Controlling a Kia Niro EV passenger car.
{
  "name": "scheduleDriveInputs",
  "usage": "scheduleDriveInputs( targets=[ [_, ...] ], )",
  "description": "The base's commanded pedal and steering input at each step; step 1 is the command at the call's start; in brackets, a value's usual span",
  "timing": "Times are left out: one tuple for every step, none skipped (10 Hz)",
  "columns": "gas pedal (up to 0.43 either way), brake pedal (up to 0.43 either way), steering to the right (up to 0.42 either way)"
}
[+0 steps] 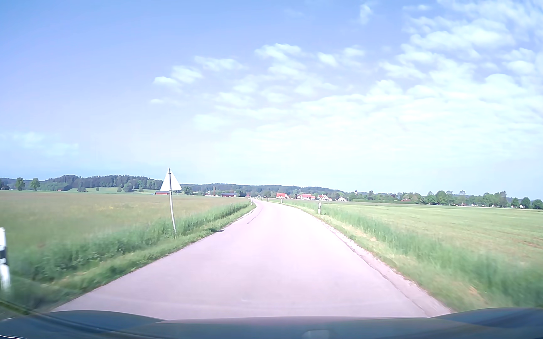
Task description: Follow the waypoints while adhering to traffic rules and regulations
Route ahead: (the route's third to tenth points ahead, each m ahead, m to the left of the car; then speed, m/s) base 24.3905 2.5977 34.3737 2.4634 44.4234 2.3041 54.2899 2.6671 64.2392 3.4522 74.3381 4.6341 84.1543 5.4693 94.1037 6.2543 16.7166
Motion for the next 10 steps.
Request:
scheduleDriveInputs(
  targets=[
    [0.169, 0.000, -0.004],
    [0.169, 0.000, -0.004],
    [0.169, 0.000, -0.004],
    [0.169, 0.000, -0.004],
    [0.169, 0.000, -0.004],
    [0.169, 0.000, -0.004],
    [0.169, 0.000, -0.004],
    [0.169, 0.000, -0.004],
    [0.169, 0.000, -0.004],
    [0.169, 0.000, -0.005]
  ],
)
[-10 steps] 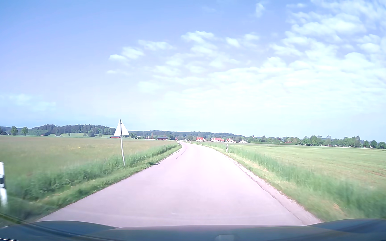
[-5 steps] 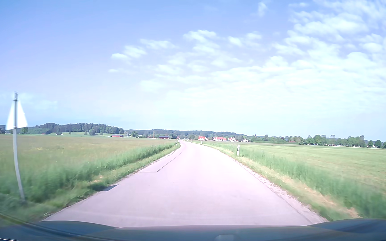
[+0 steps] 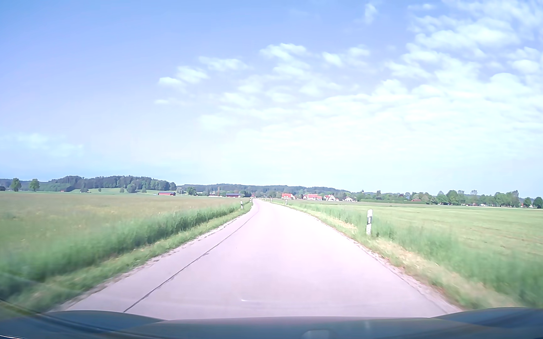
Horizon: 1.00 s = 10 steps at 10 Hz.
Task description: Follow the waypoints while adhering to traffic rules and regulations
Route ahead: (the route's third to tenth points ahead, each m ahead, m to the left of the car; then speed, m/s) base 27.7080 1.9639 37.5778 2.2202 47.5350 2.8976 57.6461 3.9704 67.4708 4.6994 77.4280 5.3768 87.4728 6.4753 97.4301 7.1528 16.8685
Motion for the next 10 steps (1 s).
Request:
scheduleDriveInputs(
  targets=[
    [0.169, 0.000, -0.005],
    [0.169, 0.000, -0.005],
    [0.169, 0.000, -0.005],
    [0.169, 0.000, -0.006],
    [0.169, 0.000, -0.006],
    [0.169, 0.000, -0.007],
    [0.169, 0.000, -0.007],
    [0.169, 0.000, -0.008],
    [0.169, 0.000, -0.009],
    [0.169, 0.000, -0.009]
  ],
)
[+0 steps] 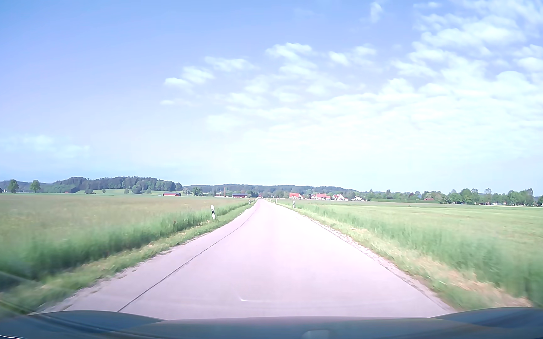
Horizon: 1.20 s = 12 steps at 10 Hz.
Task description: Follow the waypoints while adhering to traffic rules and regulations
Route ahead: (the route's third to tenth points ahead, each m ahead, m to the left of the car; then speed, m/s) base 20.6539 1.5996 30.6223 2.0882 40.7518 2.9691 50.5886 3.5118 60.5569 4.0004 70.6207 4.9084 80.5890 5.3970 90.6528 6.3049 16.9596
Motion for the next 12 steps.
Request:
scheduleDriveInputs(
  targets=[
    [0.169, 0.000, -0.009],
    [0.169, 0.000, -0.010],
    [0.169, 0.000, -0.010],
    [0.169, 0.000, -0.010],
    [0.169, 0.000, -0.009],
    [0.169, 0.000, -0.009],
    [0.169, 0.000, -0.009],
    [0.169, 0.000, -0.009],
    [0.169, 0.000, -0.009],
    [0.169, 0.000, -0.009],
    [0.169, 0.000, -0.009],
    [0.169, 0.000, -0.009]
  ],
)
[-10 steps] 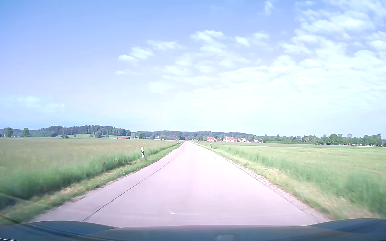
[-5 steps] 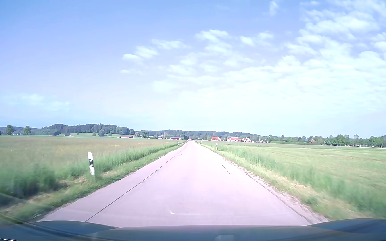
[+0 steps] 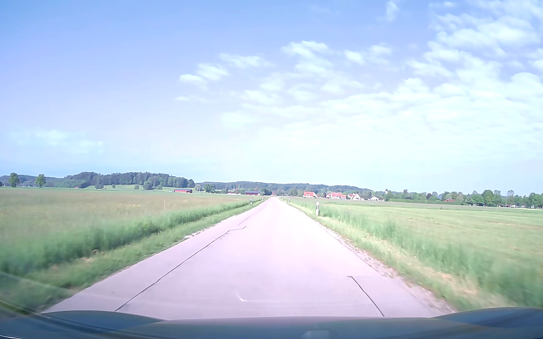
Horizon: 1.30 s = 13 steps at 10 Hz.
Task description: Follow the waypoints while adhering to traffic rules and regulations
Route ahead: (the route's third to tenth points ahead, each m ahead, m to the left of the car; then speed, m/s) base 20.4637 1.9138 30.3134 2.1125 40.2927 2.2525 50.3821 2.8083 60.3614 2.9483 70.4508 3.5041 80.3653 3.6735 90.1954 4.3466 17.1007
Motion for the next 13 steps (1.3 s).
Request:
scheduleDriveInputs(
  targets=[
    [0.169, 0.000, -0.009],
    [0.169, 0.000, -0.009],
    [0.169, 0.000, -0.007],
    [0.169, 0.000, -0.007],
    [0.169, 0.000, -0.007],
    [0.169, 0.000, -0.007],
    [0.169, 0.000, -0.006],
    [0.169, 0.000, -0.006],
    [0.169, 0.000, -0.006],
    [0.169, 0.000, -0.006],
    [0.169, 0.000, -0.006],
    [0.169, 0.000, -0.006],
    [0.169, 0.000, -0.005]
  ],
)
